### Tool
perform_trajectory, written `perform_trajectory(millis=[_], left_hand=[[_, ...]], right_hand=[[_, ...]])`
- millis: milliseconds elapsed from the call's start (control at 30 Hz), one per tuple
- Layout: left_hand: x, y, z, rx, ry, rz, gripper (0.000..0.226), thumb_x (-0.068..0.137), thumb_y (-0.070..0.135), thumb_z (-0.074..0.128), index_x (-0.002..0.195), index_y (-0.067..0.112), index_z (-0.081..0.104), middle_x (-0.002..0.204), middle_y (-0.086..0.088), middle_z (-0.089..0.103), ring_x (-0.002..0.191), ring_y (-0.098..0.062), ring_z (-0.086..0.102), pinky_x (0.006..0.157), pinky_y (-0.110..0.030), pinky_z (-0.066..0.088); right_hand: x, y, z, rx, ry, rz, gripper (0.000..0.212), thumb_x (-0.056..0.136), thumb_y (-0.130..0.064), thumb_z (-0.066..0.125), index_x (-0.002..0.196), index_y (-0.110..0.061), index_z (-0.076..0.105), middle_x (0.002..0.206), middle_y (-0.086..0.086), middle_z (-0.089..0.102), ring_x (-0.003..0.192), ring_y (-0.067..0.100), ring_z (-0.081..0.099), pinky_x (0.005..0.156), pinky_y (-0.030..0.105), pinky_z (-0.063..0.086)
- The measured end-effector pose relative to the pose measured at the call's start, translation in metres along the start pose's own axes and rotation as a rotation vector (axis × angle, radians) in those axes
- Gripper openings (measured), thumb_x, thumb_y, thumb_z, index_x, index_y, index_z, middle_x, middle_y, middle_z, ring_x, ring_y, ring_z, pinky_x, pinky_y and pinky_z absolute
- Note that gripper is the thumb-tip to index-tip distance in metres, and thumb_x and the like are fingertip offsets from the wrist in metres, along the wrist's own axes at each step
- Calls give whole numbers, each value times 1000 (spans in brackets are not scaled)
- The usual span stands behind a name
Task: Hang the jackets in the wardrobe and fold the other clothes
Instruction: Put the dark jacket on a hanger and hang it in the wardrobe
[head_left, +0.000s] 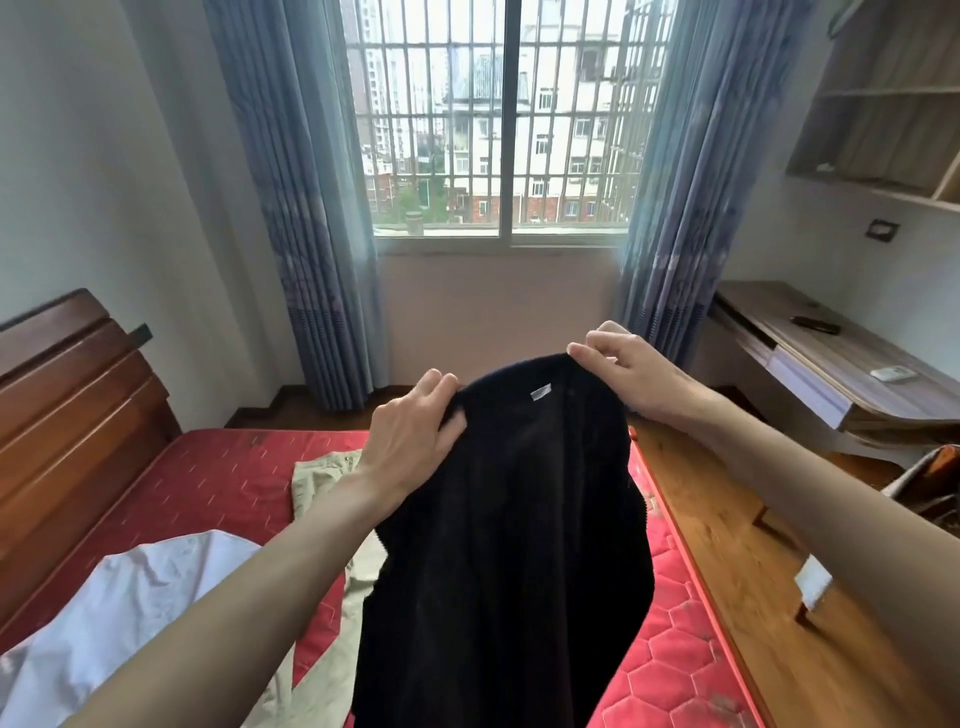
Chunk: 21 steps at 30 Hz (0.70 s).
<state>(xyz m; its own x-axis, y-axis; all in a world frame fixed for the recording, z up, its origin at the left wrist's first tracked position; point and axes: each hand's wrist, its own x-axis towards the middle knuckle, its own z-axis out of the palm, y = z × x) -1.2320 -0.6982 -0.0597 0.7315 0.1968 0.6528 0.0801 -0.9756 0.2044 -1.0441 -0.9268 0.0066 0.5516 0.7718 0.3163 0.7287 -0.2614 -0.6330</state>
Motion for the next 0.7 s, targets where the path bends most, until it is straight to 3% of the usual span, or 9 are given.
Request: perform_trajectory(millis=[100, 233, 333, 467, 567, 633, 700], left_hand=[[12, 1, -14, -123, 15, -176, 22, 100, 24, 57, 98, 17, 37, 79, -4, 56, 66, -38, 56, 60, -43, 45], [27, 13, -32, -126, 36, -163, 21, 101, 18, 54, 101, 16, 33, 73, -6, 56, 62, -34, 52, 61, -40, 40], [29, 24, -35, -90, 11, -172, 19, 102, 19, 53, 103, 14, 35, 78, -5, 56, 64, -33, 53, 63, -39, 39], [26, 32, -33, -146, 15, -282, 15, 103, 15, 51, 105, 15, 36, 96, -8, 55, 73, -36, 59, 68, -51, 52], [30, 31, -36, -195, -49, -388, 4, 105, 16, 44, 108, 14, 42, 93, -10, 63, 81, -39, 62, 77, -51, 52], [31, 26, -38, -254, -78, -456, 10, 105, 20, 40, 105, 15, 49, 85, -7, 65, 80, -36, 64, 78, -49, 54], [31, 20, -40, -370, -89, -500, 17, 104, 21, 36, 101, 18, 53, 85, -6, 66, 78, -33, 67, 75, -52, 59]], right_hand=[[-5, 5, 9, -117, -7, -162, 44, 99, -45, 63, 74, -11, 53, 93, 1, 52, 78, 22, 54, 75, 29, 47], [-9, 8, 19, -322, -264, -253, 42, 94, -47, 71, 76, -16, 49, 88, -5, 48, 69, 17, 51, 68, 38, 49], [-10, 2, 31, -590, -235, -154, 19, 92, -28, 65, 100, -17, 52, 100, -3, 48, 81, 32, 64, 72, 50, 52], [-12, -9, 44, -686, -121, 43, 26, 101, -26, 52, 111, -16, 30, 101, 13, 63, 85, 44, 65, 68, 46, 47], [-10, -17, 44, -607, -138, 41, 22, 105, -29, 43, 124, -22, 36, 94, 11, 68, 86, 43, 65, 74, 47, 48], [-7, -22, 41, -433, -222, 89, 17, 108, -39, 40, 118, -27, 45, 94, 5, 68, 89, 37, 63, 81, 48, 49], [-5, -24, 39, -275, -301, 114, 32, 105, -55, 43, 106, -25, 56, 92, 7, 68, 89, 32, 64, 85, 51, 52]])
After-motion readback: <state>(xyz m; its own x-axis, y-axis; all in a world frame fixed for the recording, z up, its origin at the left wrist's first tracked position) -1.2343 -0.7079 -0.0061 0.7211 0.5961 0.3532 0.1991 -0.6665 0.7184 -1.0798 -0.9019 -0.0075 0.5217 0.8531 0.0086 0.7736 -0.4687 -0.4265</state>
